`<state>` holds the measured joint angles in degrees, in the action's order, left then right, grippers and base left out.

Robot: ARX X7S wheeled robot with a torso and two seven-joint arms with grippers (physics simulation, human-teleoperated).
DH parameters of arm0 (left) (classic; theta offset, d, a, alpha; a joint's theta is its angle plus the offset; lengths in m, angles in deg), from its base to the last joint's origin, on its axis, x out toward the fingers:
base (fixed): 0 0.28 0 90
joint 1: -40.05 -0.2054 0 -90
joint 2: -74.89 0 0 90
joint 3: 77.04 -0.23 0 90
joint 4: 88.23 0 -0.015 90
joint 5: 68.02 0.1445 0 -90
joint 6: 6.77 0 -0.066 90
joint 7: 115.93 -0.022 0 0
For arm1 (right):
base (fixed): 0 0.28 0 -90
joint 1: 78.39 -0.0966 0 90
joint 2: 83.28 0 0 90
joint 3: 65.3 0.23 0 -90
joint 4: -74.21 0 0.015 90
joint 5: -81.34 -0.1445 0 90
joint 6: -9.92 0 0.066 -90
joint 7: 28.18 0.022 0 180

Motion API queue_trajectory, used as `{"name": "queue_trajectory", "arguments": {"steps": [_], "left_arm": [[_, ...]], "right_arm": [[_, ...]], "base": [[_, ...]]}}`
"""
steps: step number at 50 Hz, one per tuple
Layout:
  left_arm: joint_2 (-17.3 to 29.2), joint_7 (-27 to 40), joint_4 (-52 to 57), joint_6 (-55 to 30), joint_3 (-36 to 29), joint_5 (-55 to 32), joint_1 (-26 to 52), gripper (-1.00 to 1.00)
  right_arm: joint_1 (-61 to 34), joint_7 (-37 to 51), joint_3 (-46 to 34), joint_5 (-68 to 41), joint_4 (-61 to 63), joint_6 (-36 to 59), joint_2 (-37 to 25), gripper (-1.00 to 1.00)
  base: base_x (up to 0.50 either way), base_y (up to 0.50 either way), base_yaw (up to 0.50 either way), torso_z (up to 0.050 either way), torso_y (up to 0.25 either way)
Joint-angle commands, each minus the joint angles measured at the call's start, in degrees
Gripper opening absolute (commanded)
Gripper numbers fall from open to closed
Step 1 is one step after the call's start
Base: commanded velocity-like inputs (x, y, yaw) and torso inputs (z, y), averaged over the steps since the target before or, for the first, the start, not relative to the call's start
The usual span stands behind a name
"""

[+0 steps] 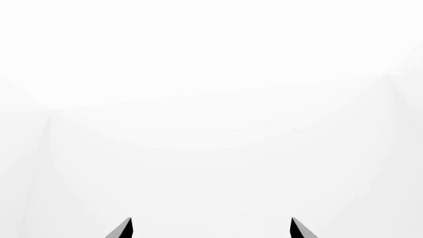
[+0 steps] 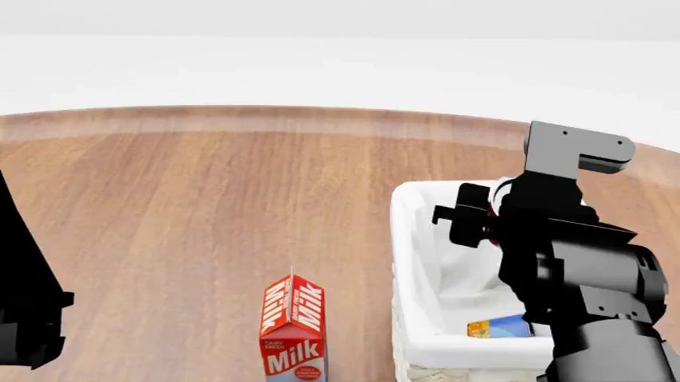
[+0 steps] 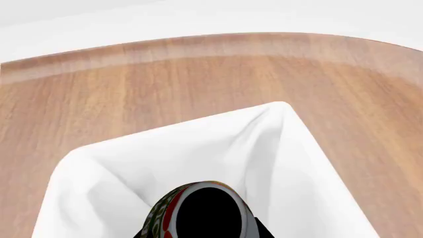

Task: Pick up the alphabet soup and the tomato sauce, and put them in the basket.

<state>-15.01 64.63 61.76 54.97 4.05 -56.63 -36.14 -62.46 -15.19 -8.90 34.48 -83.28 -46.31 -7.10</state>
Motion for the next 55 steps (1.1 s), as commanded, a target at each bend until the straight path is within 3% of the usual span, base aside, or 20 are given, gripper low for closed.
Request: {"name": "queue_trajectory", "arguments": {"steps": [1,43,44,55], "left_arm": [[-0.01,-0.12,0.00,-0.27,0.09,-0.01,0.45,1.00],[-0.01,0.09,0.00,-0.35,-0.36,0.00,0.36,1.00],[-0.01,0.13,0.00,-0.33,-0.31,-0.11,0.36,1.00],[0.00,0.16,0.00,-0.23,-0.25,-0.20,0.27,1.00]], "right_arm": [[0.02,-1.05,-0.02,1.69,-1.62,0.96,0.46,-1.00],[0.93,-2.00,-0.02,2.68,-2.56,0.54,0.77,-1.00],[1.24,-1.72,0.10,2.43,-1.44,1.08,0.53,1.00],[1.37,-2.59,0.14,2.60,-2.13,0.59,0.66,1.00]], "base": [[0.00,0.00,0.00,0.000,0.000],[0.00,0.00,0.00,0.000,0.000],[0.00,0.00,0.00,0.000,0.000],[0.00,0.00,0.00,0.000,0.000]]}}
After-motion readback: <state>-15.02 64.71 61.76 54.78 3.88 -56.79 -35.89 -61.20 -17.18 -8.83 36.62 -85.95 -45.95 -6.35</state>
